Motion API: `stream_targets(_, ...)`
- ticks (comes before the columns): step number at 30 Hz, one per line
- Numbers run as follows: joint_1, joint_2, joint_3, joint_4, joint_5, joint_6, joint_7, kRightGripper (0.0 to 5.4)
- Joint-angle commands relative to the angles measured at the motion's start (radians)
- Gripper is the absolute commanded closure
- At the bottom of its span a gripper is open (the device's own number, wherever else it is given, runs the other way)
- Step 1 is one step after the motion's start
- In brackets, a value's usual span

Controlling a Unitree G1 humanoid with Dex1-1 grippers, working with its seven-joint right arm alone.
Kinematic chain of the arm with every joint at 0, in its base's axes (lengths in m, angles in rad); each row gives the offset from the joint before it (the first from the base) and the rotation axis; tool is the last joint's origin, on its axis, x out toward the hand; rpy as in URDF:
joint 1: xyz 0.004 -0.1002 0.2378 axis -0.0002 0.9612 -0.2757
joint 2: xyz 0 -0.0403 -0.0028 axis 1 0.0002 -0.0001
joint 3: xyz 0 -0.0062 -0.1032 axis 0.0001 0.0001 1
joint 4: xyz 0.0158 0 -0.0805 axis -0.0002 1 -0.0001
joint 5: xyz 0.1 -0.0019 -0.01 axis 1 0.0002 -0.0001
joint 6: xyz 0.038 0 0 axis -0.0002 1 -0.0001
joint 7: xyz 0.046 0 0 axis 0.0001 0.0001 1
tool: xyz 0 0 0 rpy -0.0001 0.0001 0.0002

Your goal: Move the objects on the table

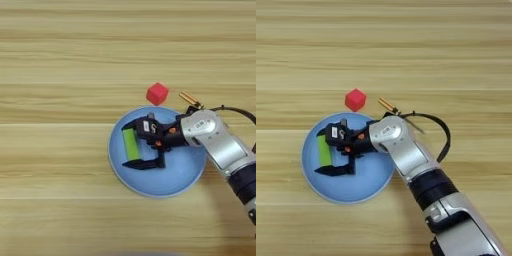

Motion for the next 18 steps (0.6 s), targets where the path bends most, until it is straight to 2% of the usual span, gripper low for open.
stream_targets(1,-0.033,-0.036,-0.005,0.006,-0.034,-0.003,-0.033,0.77)
stream_targets(10,-0.033,-0.042,-0.014,0.002,-0.018,-0.003,-0.016,0.77)
stream_targets(18,-0.088,-0.054,-0.091,-0.042,0.054,0.042,0.002,0.77)
